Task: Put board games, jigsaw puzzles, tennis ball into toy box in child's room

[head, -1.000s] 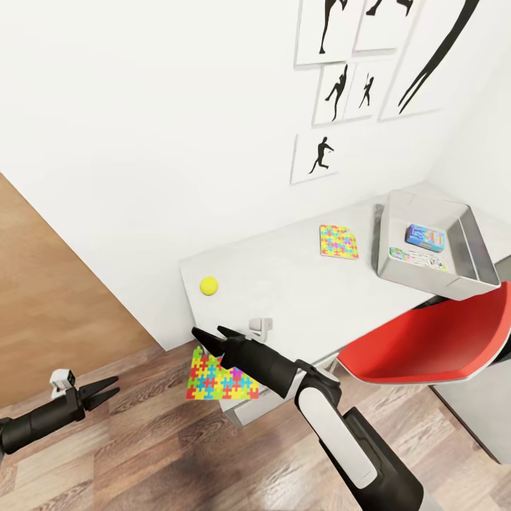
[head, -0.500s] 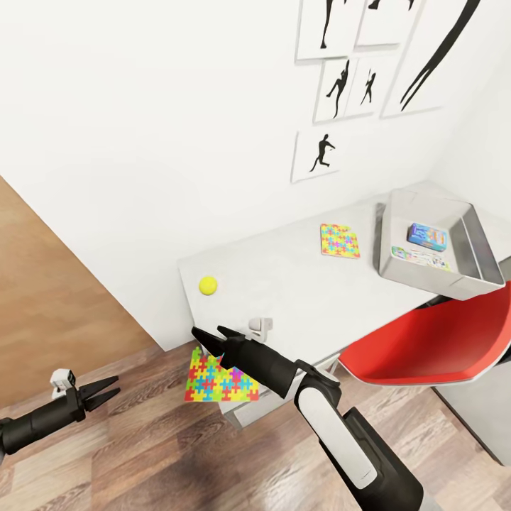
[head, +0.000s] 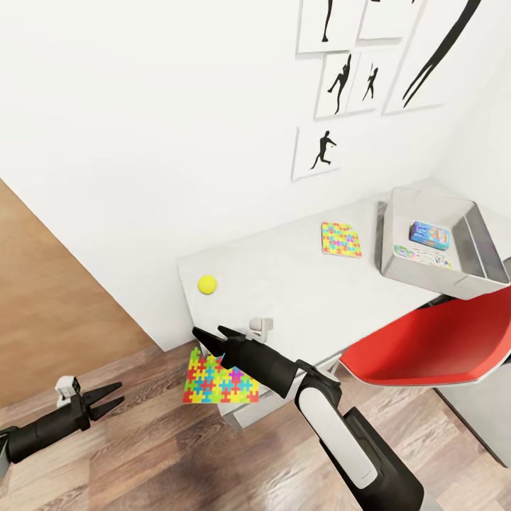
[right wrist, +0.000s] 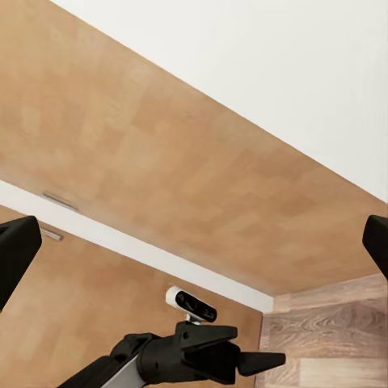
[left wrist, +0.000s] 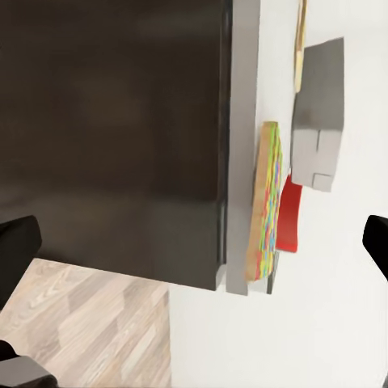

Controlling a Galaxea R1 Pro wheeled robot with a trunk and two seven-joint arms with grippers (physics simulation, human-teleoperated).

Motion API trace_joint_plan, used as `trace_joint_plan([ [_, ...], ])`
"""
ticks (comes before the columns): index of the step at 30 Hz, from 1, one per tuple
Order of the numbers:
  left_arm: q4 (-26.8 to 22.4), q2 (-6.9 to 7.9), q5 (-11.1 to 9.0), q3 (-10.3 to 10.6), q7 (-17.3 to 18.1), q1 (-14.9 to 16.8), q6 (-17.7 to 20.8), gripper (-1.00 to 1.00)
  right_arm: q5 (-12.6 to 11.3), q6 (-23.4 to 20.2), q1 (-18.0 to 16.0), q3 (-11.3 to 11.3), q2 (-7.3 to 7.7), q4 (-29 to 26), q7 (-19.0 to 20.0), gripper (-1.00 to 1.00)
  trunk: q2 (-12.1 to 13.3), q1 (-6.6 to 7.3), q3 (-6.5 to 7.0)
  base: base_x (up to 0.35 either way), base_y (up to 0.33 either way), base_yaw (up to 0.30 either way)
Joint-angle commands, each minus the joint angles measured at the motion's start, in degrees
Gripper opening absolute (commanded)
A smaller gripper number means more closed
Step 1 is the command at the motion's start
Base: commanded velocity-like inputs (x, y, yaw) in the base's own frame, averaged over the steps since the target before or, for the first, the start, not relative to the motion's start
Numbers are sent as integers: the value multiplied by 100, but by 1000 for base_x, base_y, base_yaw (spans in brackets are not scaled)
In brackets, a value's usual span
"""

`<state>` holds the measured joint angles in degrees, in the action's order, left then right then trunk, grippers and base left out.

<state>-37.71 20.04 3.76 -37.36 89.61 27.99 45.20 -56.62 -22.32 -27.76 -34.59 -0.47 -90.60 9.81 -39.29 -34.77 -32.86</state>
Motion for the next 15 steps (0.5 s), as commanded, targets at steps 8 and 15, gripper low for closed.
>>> trace_joint_plan([
  [8, 49, -11, 44, -17, 39, 5, 67, 100, -34, -27, -3, 6, 17, -1, 3, 100, -328, -177, -149, 0, 0, 0],
  [15, 59, -16, 46, -17, 39, 5, 94, 100, -34, -27, -3, 9, 17, -1, 3, 100, -608, -331, -275, 0, 0, 0],
])
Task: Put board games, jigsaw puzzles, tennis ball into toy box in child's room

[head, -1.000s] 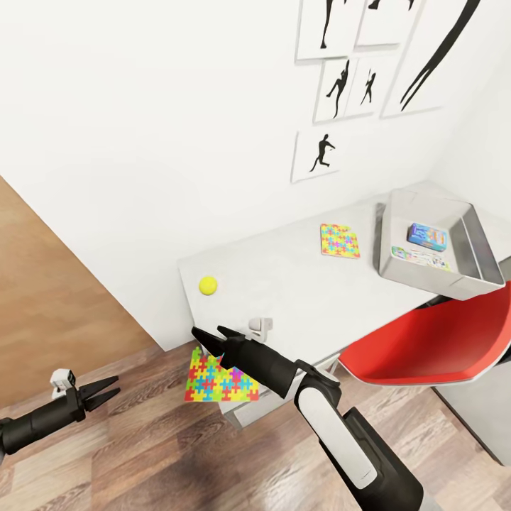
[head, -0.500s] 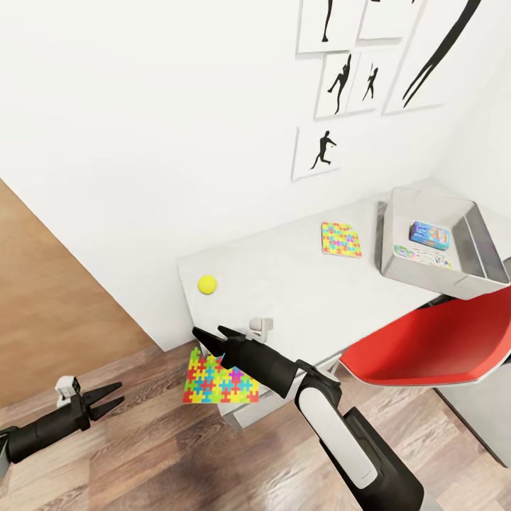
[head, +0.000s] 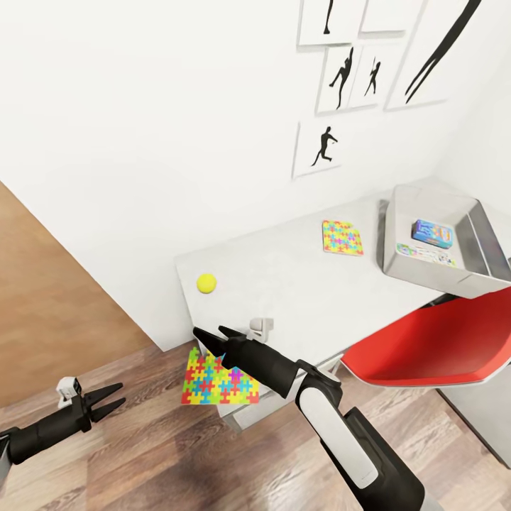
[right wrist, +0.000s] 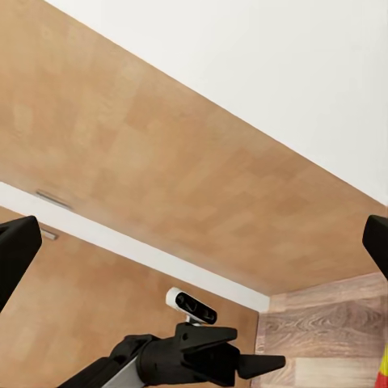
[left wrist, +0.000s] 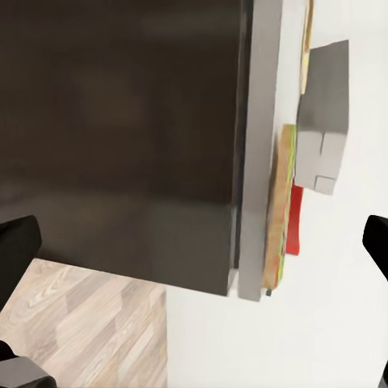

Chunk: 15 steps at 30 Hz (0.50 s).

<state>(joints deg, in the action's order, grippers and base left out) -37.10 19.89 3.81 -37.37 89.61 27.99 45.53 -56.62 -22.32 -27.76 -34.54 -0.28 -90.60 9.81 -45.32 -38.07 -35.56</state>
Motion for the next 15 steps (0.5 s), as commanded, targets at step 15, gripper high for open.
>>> trace_joint_plan([
  [15, 1, -86, 51, 11, 39, 4, 227, 100, -33, -25, -3, 6, -24, -1, 3, 100, -287, -155, -131, 0, 0, 0],
])
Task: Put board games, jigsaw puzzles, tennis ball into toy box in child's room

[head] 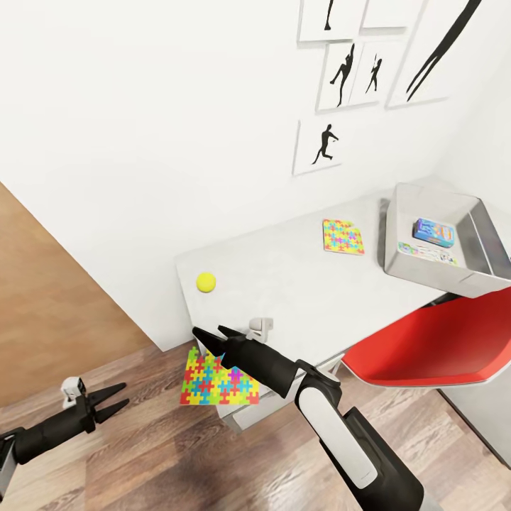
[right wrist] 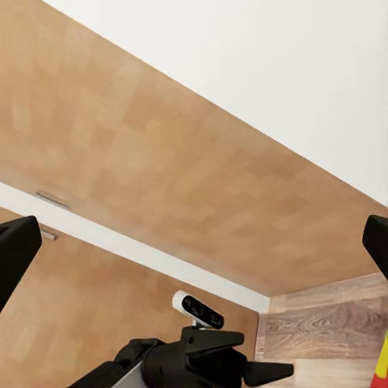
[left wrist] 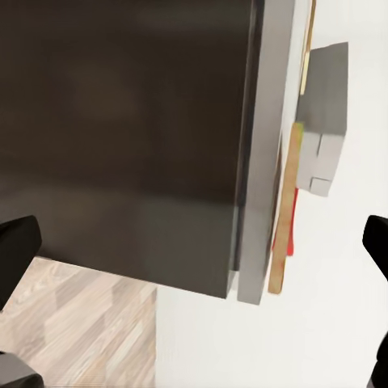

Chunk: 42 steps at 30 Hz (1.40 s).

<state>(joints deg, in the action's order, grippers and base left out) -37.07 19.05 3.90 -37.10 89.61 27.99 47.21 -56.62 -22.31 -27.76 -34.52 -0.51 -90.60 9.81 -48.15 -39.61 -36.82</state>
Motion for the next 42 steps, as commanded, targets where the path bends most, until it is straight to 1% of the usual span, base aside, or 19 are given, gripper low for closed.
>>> trace_joint_plan([
  [1, 0, -5, 43, -11, 39, 4, 66, 100, -33, -27, -2, 5, -2, -1, 3, 100, -4, -1, -4, 0, 0, 0],
  [7, 6, -107, 38, -7, 39, 4, 45, 100, -33, -27, -4, 7, -3, -1, 3, 100, -4, -1, -4, 0, 0, 0],
  [15, 7, -147, 52, 6, 39, 4, 33, 100, -33, -20, -2, 2, -2, -1, 3, 100, -4, -1, -4, 0, -11, 0],
  [18, 7, -166, 55, 9, 39, 4, 29, 100, -33, -19, -3, 0, -7, -1, 3, 100, -4, -1, -4, 0, -104, 0],
  [22, 7, -232, 57, 10, 39, 4, 1, 100, -33, -21, -3, -1, -5, -1, 3, 100, -4, -1, -4, 0, -197, 0],
  [39, 7, -274, 66, 15, 39, 4, -4, 100, -33, -21, -2, -2, -10, -1, 1, 100, -4, -1, -4, 0, -38, 0],
  [42, 7, -301, 74, 12, 39, 4, -4, 100, -33, -20, -3, -2, -10, -1, -3, 100, -4, -1, -4, 0, -145, 0],
])
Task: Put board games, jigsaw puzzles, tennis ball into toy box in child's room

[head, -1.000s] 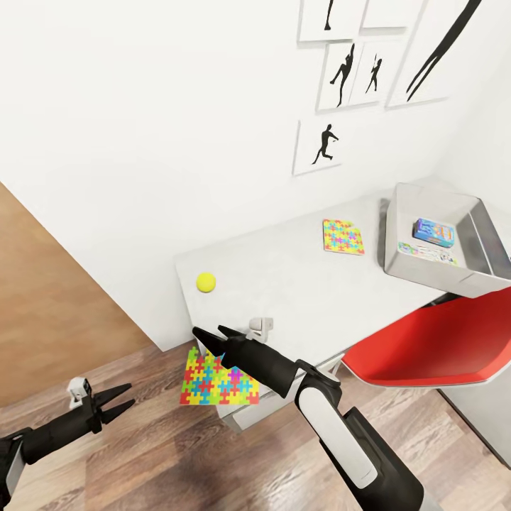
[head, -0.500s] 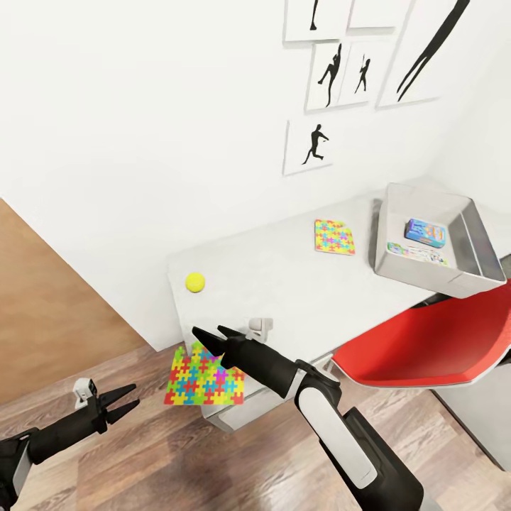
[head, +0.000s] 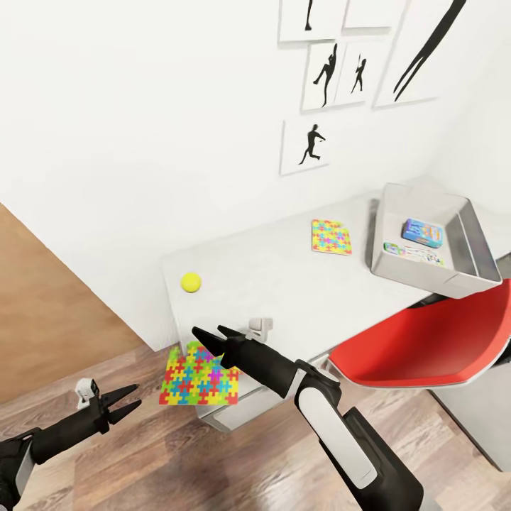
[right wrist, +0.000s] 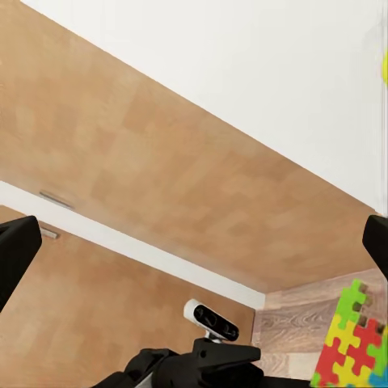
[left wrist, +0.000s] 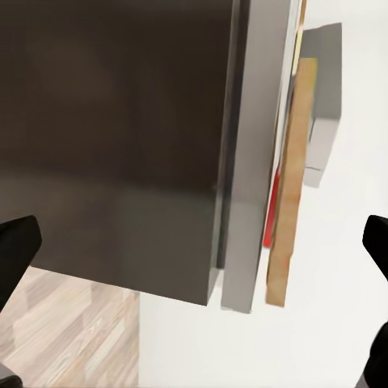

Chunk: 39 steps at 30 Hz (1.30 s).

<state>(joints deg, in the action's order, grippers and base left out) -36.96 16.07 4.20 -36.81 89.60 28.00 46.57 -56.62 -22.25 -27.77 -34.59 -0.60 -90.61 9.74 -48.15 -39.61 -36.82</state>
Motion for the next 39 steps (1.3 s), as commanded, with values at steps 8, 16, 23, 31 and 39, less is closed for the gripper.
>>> trace_joint_plan([
  [8, -4, -39, 52, -17, 40, 4, 52, 100, -33, -25, -4, 5, -1, -1, 4, 100, -4, -1, -4, 0, -145, 0],
  [16, -4, -42, 43, -17, 40, 4, 61, 100, -33, -25, -2, 5, -1, 0, 3, 100, -4, -1, -4, 0, -16, 0],
  [23, -4, -42, 48, -18, 40, 4, 70, 100, -33, -25, -4, 5, -1, -1, 2, 100, -4, -1, -4, 0, -2, 0],
  [31, -4, -43, 49, -16, 40, 4, 71, 100, -33, -25, -2, 5, -1, -1, 2, 100, 76, 43, 31, 0, 0, 0],
  [39, -4, -43, 48, -13, 40, 4, 70, 100, -33, -25, -1, 5, -1, -1, 2, 100, 76, 43, 31, 0, 0, 0],
])
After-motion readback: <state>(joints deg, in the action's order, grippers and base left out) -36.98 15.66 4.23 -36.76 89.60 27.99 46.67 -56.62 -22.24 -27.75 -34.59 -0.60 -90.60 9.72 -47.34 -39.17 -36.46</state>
